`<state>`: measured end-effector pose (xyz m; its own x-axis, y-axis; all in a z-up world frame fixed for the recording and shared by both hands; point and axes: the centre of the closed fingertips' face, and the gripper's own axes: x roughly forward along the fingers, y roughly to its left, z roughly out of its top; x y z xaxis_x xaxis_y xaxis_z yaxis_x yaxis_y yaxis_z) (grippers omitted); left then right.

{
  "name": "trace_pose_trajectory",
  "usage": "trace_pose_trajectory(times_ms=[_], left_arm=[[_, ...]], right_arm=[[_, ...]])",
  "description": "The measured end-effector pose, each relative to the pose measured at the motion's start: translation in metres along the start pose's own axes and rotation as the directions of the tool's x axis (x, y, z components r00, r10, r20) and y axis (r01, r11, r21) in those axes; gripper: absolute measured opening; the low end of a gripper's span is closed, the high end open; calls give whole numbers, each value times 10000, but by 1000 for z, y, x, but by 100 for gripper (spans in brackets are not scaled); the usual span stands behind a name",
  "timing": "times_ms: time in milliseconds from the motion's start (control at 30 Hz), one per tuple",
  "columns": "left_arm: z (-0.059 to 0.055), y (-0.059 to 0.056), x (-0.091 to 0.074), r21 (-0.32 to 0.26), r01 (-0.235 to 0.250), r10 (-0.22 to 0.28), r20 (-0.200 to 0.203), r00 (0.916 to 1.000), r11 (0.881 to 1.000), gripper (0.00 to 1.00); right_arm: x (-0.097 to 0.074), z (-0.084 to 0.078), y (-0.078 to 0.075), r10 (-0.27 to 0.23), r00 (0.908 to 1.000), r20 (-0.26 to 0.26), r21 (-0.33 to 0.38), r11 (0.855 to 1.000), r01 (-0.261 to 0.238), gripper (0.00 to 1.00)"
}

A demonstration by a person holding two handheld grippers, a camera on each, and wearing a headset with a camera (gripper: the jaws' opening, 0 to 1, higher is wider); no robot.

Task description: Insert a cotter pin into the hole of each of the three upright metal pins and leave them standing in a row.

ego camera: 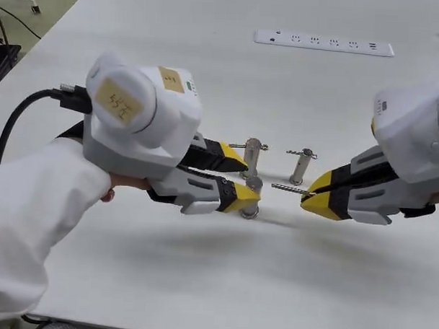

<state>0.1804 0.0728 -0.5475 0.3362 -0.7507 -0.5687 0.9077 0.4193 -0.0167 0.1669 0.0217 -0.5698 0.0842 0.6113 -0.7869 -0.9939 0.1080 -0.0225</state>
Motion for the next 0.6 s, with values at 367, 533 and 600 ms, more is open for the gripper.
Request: trace_pose_trajectory(times_ms=[367,533,600], left_arm=[[-4,1,7,132,171,-168,-209,9996,9998,16],[-5,1,9,197,320,-314,-296,9991,9993,10],[-6,2,10,239,316,-308,-318,9990,9992,10]], right_arm=[[7,0,-5,238,9994,-267,-221,9995,-244,0],[8,1,-7,325,9989,-327,-307,9990,-335,0],[9,1,-8,354,9987,-365,-351,9987,-367,0]])
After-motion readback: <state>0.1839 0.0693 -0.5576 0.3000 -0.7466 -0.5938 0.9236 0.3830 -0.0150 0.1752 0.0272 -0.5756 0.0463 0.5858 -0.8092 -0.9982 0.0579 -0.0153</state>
